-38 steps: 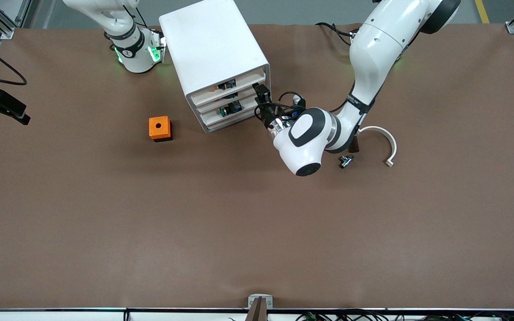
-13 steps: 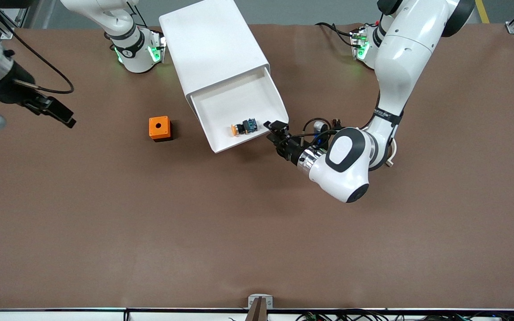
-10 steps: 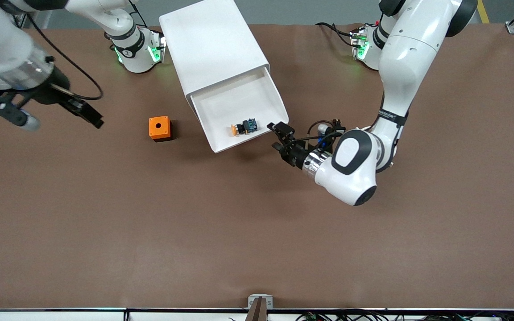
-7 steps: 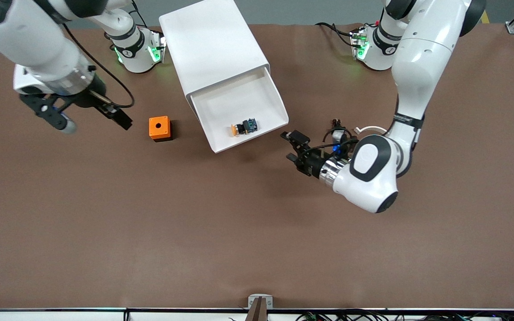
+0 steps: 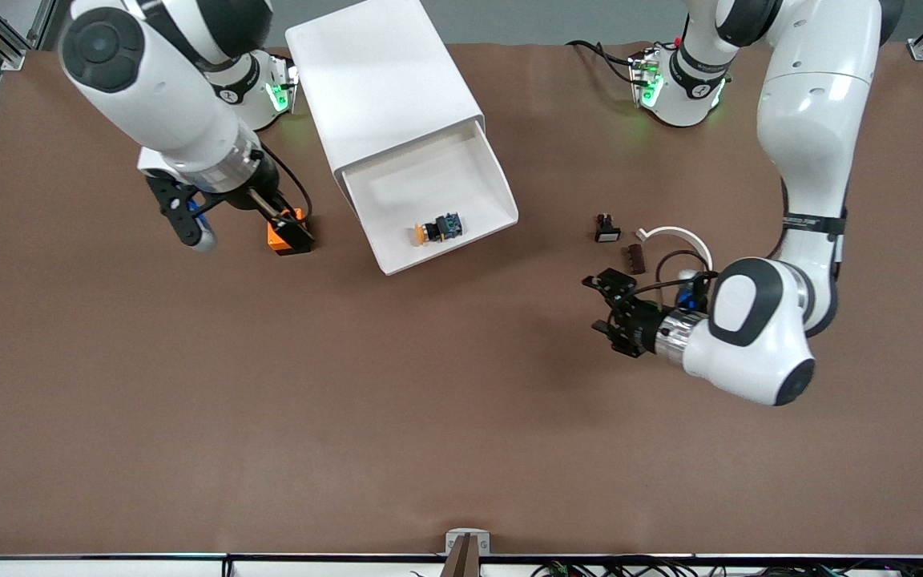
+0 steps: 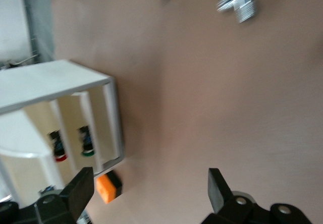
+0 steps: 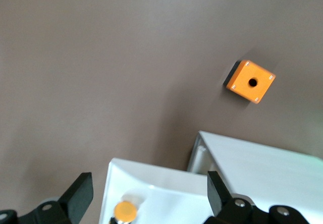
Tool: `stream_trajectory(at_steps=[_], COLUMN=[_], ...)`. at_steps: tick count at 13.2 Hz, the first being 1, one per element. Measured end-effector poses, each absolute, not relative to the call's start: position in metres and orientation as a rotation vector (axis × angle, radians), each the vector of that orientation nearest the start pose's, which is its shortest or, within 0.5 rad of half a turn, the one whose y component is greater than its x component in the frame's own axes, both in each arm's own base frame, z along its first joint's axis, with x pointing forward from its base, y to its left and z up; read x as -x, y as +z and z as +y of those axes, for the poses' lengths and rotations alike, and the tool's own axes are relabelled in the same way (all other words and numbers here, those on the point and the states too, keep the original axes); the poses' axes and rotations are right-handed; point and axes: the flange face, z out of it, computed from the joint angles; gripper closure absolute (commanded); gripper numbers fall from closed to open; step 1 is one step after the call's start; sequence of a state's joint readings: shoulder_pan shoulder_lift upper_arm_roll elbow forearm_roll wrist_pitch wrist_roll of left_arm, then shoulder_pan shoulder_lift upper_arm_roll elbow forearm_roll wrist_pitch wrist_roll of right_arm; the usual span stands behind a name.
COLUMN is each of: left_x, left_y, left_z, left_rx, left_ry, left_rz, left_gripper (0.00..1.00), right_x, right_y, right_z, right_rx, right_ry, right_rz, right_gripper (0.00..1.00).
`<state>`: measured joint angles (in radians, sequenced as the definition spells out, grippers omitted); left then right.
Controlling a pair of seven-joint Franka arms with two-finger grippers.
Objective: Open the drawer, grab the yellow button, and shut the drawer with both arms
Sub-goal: 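Lower the right gripper into the drawer over the orange button, then grasp and lift the button with the right gripper while the left gripper approaches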
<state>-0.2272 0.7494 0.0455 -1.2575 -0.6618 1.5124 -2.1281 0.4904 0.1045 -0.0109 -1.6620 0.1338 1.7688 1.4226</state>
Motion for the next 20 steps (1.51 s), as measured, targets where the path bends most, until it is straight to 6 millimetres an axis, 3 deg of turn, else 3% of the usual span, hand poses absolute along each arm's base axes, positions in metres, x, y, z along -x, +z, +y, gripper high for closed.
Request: stream_trajectory(at_steps=[2,4,8,12,15,20], left_x=[-0.677,-0.677,-0.679,-0.682,-0.681,-0.673], left_y=[0.313,0.317,0.311,0.311,0.31,0.31], left_z=[-0.169,-0.156,-0.133,-0.111,-0.116,-0.159], left_rx=[-1.625,-1.725,-1.97,-2.051,-2.113,-2.207], left_ry=[-1.139,-1.034,-0.805,-0.748,-0.707,-0.679], left_rz=[2.626,2.625,2.61,2.564,2.553,2.501], left_gripper=[0.0,0.0,0.0,0.0,0.0,0.0], right_x=[-0.517,-0.509,-0.501,-0.482,-0.471,-0.468], right_y=[0.521,0.503,0.475,0.445,0.432,0.419], right_z=[0.322,0.355,0.393,0.439,0.455,0.463], right_rx=[2.677,2.666,2.638,2.602,2.622,2.639], right_ry=[0.153,0.149,0.142,0.138,0.143,0.148], right_rz=[1.469,1.481,1.515,1.554,1.539,1.533], right_gripper=[0.0,0.0,0.0,0.0,0.0,0.11])
